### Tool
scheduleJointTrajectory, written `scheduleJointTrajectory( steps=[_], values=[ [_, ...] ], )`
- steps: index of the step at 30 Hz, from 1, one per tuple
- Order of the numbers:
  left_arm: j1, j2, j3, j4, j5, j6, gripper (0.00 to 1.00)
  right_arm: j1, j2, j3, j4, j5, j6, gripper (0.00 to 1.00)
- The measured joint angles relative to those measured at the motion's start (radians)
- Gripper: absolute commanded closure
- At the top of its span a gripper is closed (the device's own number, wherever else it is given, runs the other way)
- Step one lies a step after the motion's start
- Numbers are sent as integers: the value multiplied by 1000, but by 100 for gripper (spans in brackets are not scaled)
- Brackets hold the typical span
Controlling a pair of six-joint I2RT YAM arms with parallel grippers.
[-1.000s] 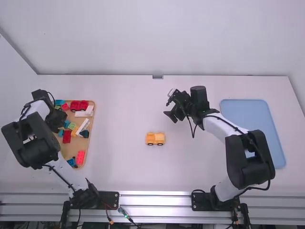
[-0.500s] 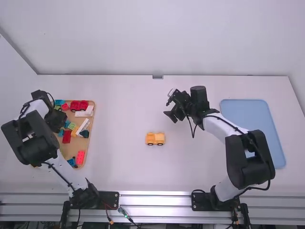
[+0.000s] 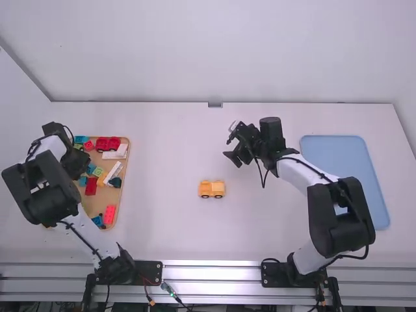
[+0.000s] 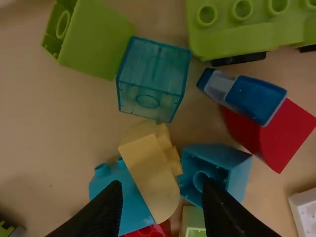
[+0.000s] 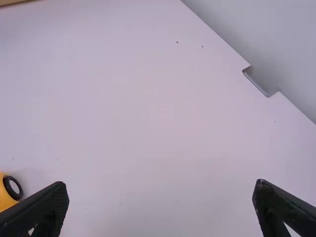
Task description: Assemble lego blocks to make yellow taxi
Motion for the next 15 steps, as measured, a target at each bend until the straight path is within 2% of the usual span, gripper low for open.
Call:
scheduleJointTrajectory(
  steps=[8,15],
  values=[
    [0,0,0,32,-23,51,54,0,0,0,0,0,2,1],
    [0,0,-13,52,-38,81,57,0,0,0,0,0,1,1]
  ],
)
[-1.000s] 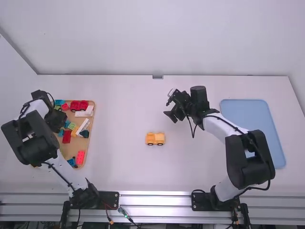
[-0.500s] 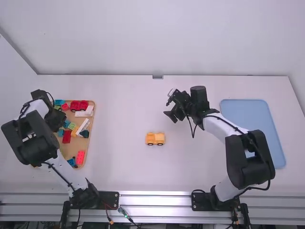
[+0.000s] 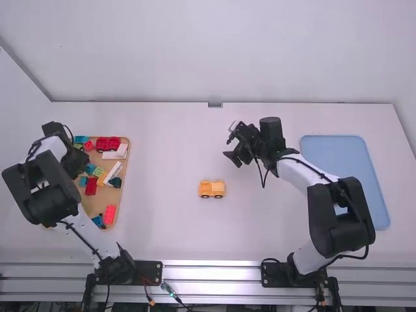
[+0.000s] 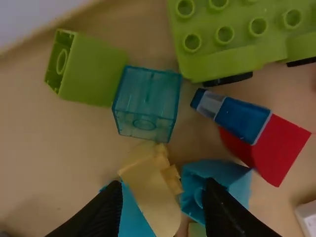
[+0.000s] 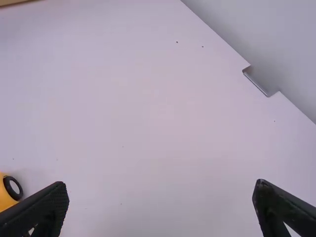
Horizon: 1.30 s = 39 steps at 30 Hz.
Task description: Assemble lego blocks to make yellow taxi
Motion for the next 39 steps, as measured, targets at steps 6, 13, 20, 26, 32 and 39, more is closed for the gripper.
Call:
scheduleJointTrajectory(
  steps=[6,13,20,26,32,39],
  values=[
    [0,0,-16,-6,-2,3,59,0,0,0,0,0,-1,1],
    [0,0,-16,-5,-2,3,59,0,0,0,0,0,1,1],
    [0,0,-66,49,-6,3,58,0,0,0,0,0,0,1],
    [0,0,-101,98,-10,3,58,0,0,0,0,0,-1,1],
    [0,0,-132,134,-9,-29,58,0,0,0,0,0,0,1],
    [0,0,-154,181,-14,-105,60,0,0,0,0,0,-1,1]
  ],
)
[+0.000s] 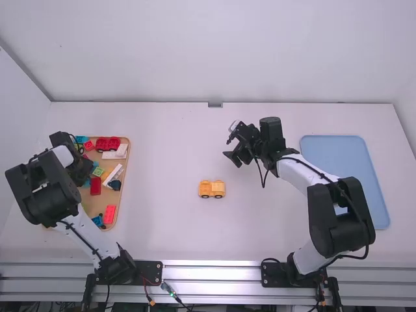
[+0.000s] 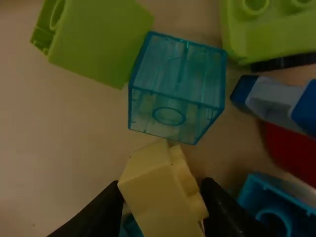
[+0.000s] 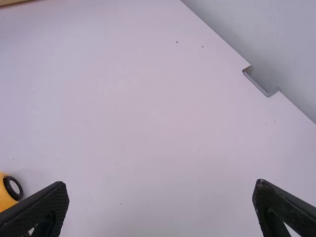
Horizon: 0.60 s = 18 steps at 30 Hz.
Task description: Assemble lego blocks to make yellow taxi
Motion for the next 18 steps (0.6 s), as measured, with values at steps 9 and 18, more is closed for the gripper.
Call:
scheduleJointTrajectory(
  steps=[9,18],
  values=[
    [1,0,-5,36,16,-59,60,0,0,0,0,0,0,1],
    [4,0,-4,29,40,-98,60,0,0,0,0,0,0,1]
  ],
)
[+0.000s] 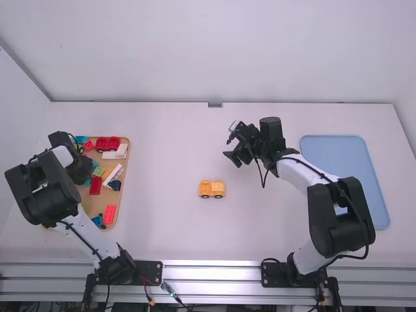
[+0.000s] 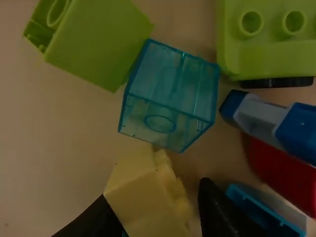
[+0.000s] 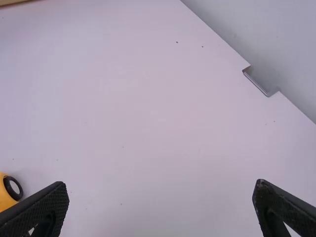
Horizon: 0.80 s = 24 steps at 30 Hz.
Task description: Assemble lego blocks to make yellow taxi
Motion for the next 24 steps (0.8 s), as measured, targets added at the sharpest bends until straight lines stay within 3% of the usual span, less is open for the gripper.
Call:
scheduleJointTrajectory(
  steps=[5,18,24],
  values=[
    [0,-2,0,-2,22,-6,61,0,0,0,3,0,1,1],
    [3,-5,0,-12,49,-10,81,0,0,0,3,0,1,1],
    [3,-6,0,-13,52,-10,82,0,0,0,3,0,2,1]
  ],
)
